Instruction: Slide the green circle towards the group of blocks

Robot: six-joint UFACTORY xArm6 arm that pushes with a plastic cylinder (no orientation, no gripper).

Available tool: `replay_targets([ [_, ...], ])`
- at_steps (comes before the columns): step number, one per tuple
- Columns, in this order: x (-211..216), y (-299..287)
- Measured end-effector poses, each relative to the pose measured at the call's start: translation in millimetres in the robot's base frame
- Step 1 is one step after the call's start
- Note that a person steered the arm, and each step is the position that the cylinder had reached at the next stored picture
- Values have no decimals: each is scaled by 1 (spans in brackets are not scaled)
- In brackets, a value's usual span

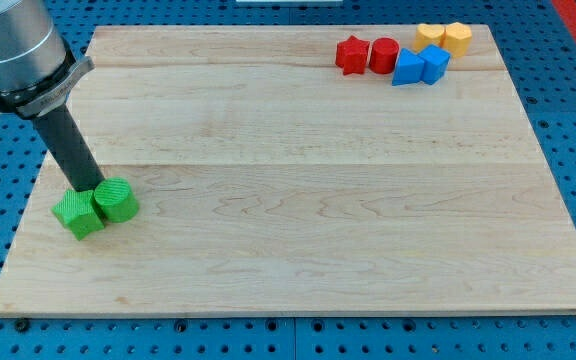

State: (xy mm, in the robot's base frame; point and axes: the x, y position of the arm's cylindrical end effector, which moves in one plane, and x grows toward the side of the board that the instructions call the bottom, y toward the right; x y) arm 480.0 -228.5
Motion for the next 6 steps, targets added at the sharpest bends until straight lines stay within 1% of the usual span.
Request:
replay_targets([
  [1, -1, -75],
  [2, 23, -76],
  [3, 68, -33],
  [4, 76, 28],
  [5, 76, 49],
  [6, 73, 39],
])
